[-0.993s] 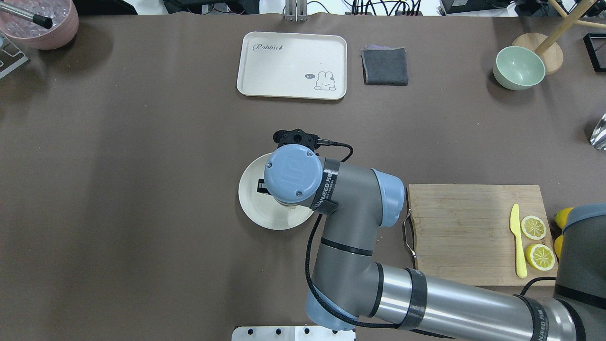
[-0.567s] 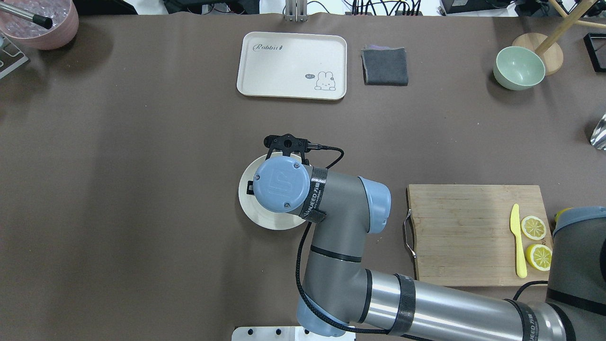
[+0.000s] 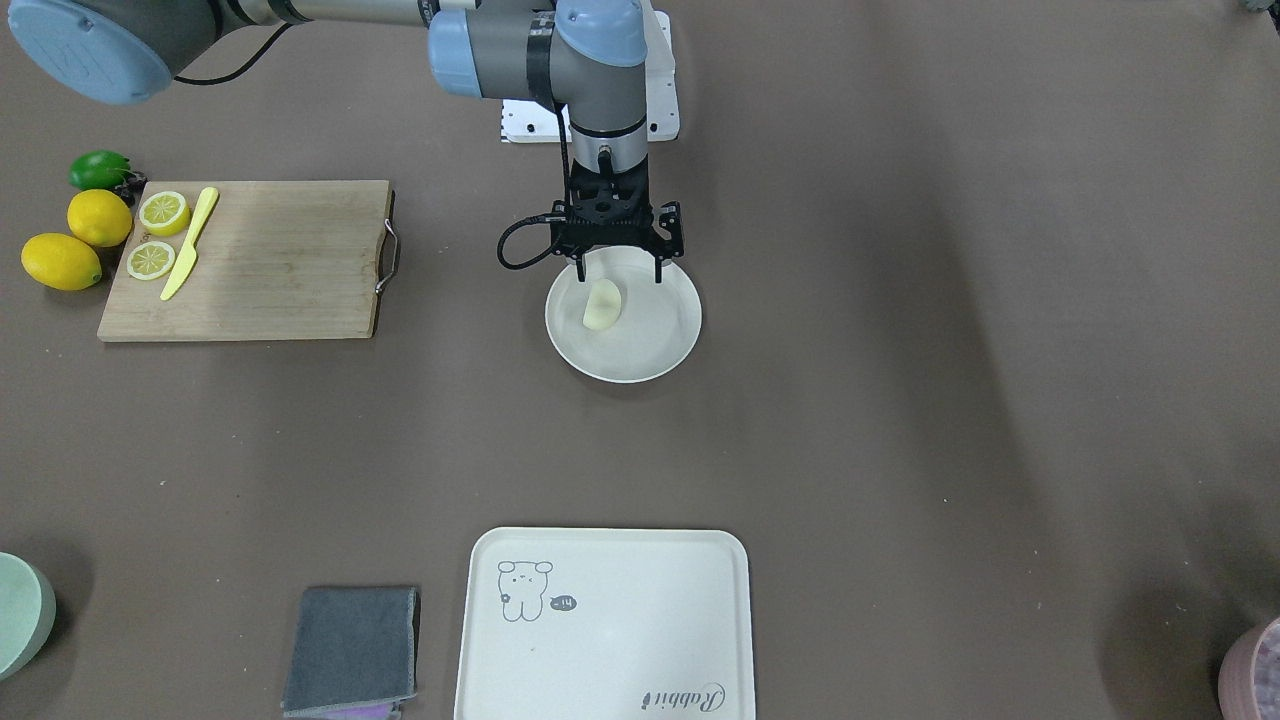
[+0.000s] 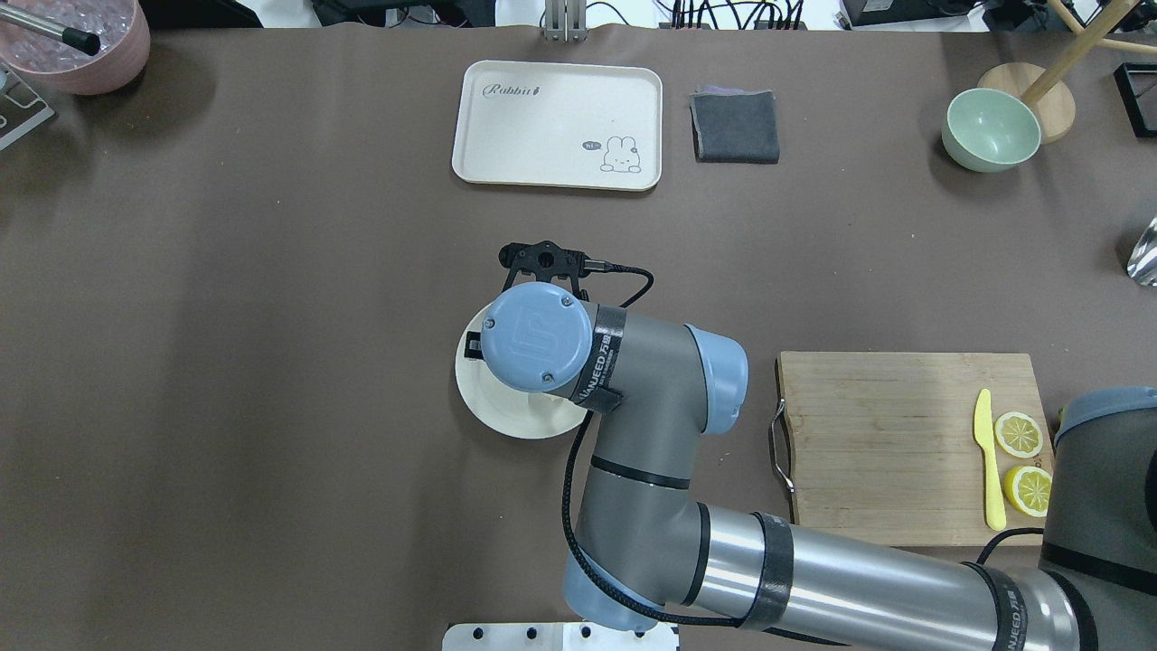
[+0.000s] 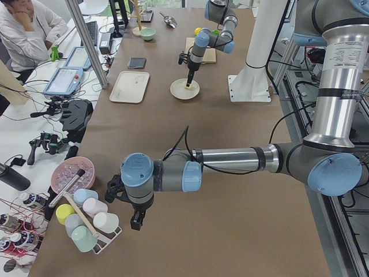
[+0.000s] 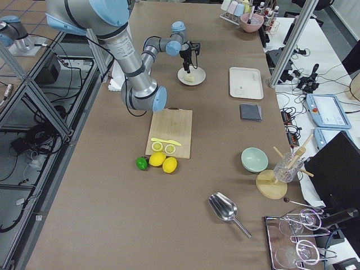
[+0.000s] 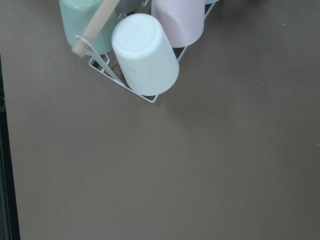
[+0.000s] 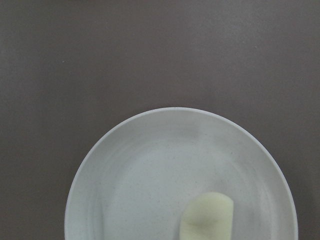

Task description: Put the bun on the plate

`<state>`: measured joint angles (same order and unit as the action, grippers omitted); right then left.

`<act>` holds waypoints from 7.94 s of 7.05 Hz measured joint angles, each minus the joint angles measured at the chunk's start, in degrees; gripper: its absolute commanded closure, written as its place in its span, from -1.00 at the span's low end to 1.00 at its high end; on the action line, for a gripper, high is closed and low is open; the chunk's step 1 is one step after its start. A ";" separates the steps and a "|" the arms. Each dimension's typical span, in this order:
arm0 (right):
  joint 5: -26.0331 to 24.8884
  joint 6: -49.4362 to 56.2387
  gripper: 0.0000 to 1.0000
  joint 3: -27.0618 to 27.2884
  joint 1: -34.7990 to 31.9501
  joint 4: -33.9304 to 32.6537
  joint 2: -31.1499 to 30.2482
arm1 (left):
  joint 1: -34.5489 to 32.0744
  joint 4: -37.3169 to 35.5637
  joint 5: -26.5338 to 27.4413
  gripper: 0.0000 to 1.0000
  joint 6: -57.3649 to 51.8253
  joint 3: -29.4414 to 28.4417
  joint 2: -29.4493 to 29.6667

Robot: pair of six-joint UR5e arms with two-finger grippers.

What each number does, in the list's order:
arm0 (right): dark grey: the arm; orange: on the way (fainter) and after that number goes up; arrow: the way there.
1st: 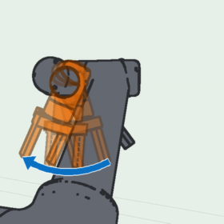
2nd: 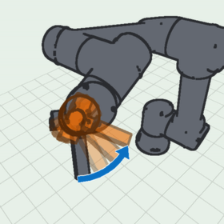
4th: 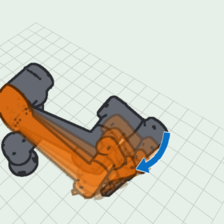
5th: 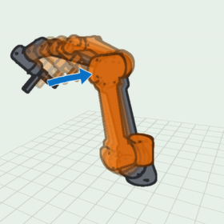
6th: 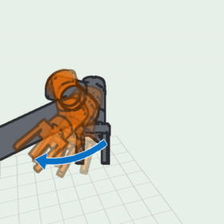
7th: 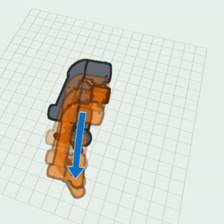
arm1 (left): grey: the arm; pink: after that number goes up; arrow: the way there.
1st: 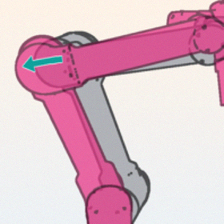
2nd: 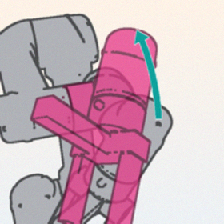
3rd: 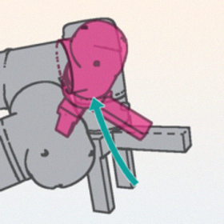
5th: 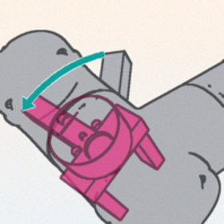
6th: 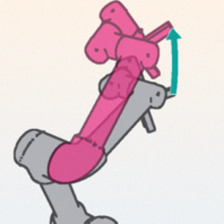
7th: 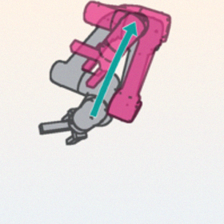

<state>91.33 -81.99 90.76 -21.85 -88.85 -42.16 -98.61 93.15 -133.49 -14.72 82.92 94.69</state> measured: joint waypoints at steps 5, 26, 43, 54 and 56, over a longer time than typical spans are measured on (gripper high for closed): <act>19.51 18.56 -1.00 7.52 -20.67 -0.52 -11.79 | 6.92 -0.61 -4.36 -0.96 18.82 2.24 0.32; 42.61 89.37 -1.00 11.07 -69.03 -16.45 -52.91 | 10.37 1.49 -5.38 -0.96 24.30 4.70 -0.21; 42.64 89.46 -1.00 11.45 -68.95 -13.81 -52.72 | 10.28 8.12 -5.44 -0.96 24.76 4.89 -3.58; 42.62 89.46 -1.00 12.13 -68.95 -13.90 -52.68 | 10.37 7.29 -6.00 -0.96 29.43 4.78 -4.33; 42.60 89.47 -1.00 13.20 -68.99 -13.90 -53.04 | 10.37 7.34 -5.98 -0.96 29.40 4.79 -4.59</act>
<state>133.93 7.47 103.96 -90.84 -102.74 -95.20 -88.24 100.49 -139.47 14.68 87.71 90.10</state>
